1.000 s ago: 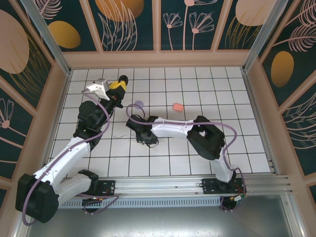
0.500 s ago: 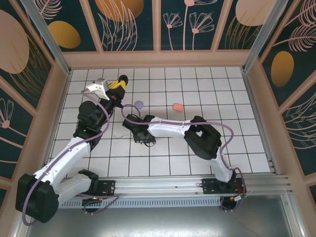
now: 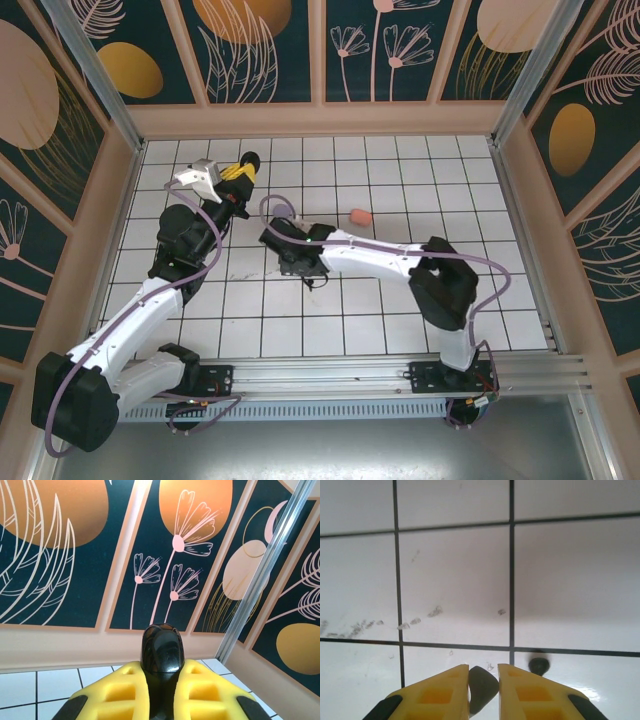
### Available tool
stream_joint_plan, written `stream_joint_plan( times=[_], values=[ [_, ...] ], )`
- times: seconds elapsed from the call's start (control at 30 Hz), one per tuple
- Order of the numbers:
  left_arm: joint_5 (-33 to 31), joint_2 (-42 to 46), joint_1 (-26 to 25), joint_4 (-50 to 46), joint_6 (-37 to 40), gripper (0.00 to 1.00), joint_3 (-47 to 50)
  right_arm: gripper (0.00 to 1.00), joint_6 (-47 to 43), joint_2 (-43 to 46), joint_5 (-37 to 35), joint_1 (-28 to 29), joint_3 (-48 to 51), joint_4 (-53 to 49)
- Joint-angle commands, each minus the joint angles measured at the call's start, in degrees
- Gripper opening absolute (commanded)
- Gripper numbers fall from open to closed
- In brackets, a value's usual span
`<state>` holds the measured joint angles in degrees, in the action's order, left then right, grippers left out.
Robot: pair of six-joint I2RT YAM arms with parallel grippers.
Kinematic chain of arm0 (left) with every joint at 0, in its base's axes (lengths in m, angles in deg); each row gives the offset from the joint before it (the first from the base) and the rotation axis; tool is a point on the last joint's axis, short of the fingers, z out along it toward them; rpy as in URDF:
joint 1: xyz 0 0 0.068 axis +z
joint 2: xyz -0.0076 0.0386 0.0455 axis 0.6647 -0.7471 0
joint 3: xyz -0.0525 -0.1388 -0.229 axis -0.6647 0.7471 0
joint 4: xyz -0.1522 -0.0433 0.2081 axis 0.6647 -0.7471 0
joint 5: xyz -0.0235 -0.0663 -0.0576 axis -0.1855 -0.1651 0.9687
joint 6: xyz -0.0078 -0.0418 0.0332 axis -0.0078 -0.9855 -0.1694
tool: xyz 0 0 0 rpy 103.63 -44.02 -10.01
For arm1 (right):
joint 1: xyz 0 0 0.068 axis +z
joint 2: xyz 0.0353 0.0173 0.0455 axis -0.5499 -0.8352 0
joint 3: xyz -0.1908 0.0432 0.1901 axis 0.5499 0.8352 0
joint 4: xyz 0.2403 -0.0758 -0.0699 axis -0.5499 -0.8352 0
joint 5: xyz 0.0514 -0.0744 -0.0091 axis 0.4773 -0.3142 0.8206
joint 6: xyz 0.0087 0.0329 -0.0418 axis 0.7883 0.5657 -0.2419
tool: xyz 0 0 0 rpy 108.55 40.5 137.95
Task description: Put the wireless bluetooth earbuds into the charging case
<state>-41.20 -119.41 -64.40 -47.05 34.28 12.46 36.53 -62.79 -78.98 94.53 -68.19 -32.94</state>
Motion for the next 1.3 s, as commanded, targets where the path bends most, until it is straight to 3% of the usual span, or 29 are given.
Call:
stream_joint_plan(
  times=[0.0, 0.43, 0.63, 1.03, 1.27],
  values=[
    [2.4, 1.0, 0.5, 2.2, 1.0, 0.0, -1.9, 0.19, -2.0, 5.5, -3.3, -1.8, 2.4, -0.5],
    [15.9, 0.2, 0.4, 8.7, 9.0, 0.0, 1.5, 0.2, -10.2, 20.3, -4.6, -8.9, 3.3, 0.6],
    [22.4, -0.9, 0.2, 16.8, 14.2, 0.01, 6.1, 0.2, -14.0, 24.8, -3.8, -11.7, 1.8, 1.0],
    [27.5, -4.6, -1.4, 19.9, 26.2, 0.01, 11.5, 0.2, -22.6, 27.5, -1.5, -12.9, -4.5, 3.9],
    [27.1, -7.1, -4.0, 21.9, 30.0, 0.0, 11.8, 0.2, -26.1, 28.0, 0.3, -12.9, -7.5, 5.4]
  ],
)
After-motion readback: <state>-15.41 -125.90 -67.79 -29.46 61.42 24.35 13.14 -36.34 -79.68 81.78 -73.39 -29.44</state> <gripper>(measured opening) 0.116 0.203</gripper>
